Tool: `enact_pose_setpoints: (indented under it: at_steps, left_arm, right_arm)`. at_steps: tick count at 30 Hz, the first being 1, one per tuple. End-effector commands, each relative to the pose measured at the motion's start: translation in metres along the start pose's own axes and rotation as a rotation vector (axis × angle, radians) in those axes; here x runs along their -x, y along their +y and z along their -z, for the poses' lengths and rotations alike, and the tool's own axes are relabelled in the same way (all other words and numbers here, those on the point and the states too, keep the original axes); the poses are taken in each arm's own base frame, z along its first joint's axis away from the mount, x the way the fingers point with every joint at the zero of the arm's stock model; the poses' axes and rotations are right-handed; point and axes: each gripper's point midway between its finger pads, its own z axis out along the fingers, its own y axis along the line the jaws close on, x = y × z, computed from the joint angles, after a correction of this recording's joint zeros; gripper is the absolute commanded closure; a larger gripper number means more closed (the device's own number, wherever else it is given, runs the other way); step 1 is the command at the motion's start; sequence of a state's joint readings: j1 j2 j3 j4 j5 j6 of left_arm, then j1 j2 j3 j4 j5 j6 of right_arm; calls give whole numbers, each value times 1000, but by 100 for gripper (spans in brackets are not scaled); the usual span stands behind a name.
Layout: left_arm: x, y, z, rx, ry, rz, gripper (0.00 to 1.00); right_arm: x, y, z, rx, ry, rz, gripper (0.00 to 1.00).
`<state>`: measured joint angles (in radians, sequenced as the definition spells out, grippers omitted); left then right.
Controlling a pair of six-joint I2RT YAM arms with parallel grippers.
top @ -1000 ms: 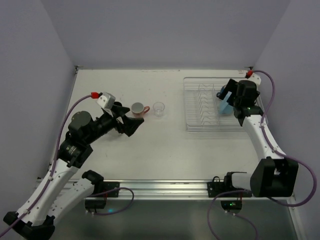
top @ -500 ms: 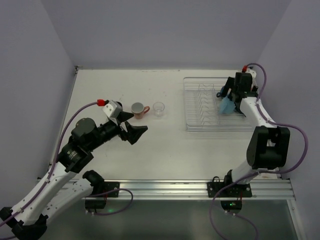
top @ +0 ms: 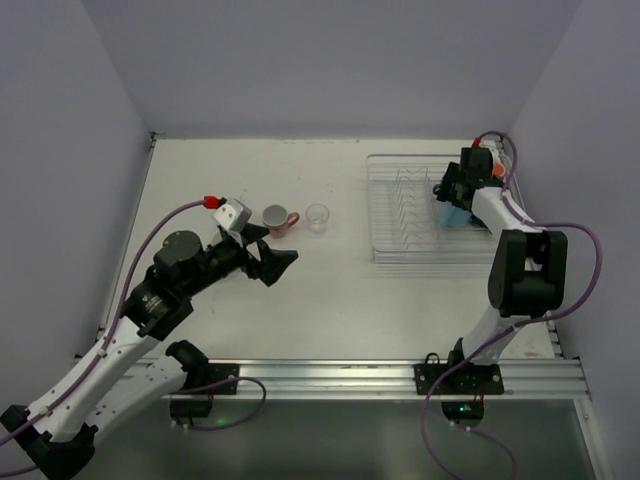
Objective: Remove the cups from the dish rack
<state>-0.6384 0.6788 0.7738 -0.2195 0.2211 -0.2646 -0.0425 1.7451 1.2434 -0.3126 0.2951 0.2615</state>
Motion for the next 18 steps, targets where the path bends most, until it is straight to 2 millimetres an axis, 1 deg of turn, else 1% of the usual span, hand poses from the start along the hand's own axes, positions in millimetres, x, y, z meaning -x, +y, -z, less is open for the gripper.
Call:
enact_pose_setpoints:
  at_steps: [1, 2, 3, 4, 5, 6, 7, 8, 9, 10, 11, 13, 14, 16, 17, 18]
  left_arm:
    - [-1, 3, -1, 10, 2, -29, 0]
    - [-1, 4, -1, 12, 5, -28, 0]
    - [-1, 4, -2, 14, 4, -27, 0]
    - [-2, 5, -3, 17, 10, -24, 0]
    - [-3, 4, -4, 11, 14, -21, 0]
    - [-4, 5, -5, 11, 19, -19, 0]
    - [-4, 5, -6, 8, 22, -16, 0]
    - [-7, 4, -9, 2, 36, -10, 0]
    - [-6, 3, -11, -3, 37, -5, 0]
    - [-7, 2, -12, -9, 43, 0, 0]
    - [-9, 0, -16, -25, 55, 15, 0]
    - [-6, -5, -21, -50, 53, 36, 0]
    - [-5, -12, -23, -85, 56, 63, 0]
    - [0, -19, -29, -122, 46, 88, 0]
    - [1, -24, -31, -147, 48, 124, 0]
    - [2, -27, -34, -162, 50, 141, 0]
  right_arm:
    - [30, 10, 8, 15, -79, 11, 19]
    - [30, 12, 11, 16, -87, 21, 31]
    - [40, 12, 20, 18, -126, 14, 39]
    - [44, 11, 25, 16, -147, 14, 45]
    - [44, 7, 29, 3, -161, 16, 48]
    - [49, 12, 37, 17, -190, 15, 56]
    - [60, 17, 55, 40, -240, 4, 59]
    - [56, 19, 61, 46, -249, 0, 60]
    - [62, 21, 70, 63, -283, -13, 61]
    - [63, 23, 78, 79, -304, -22, 61]
    - [62, 25, 92, 100, -331, -35, 61]
    - [64, 27, 108, 132, -364, -61, 62]
    - [62, 28, 125, 167, -390, -83, 62]
    - [65, 34, 148, 246, -436, -105, 62]
    - [65, 36, 171, 299, -474, -131, 62]
    - [64, 40, 183, 344, -488, -143, 63]
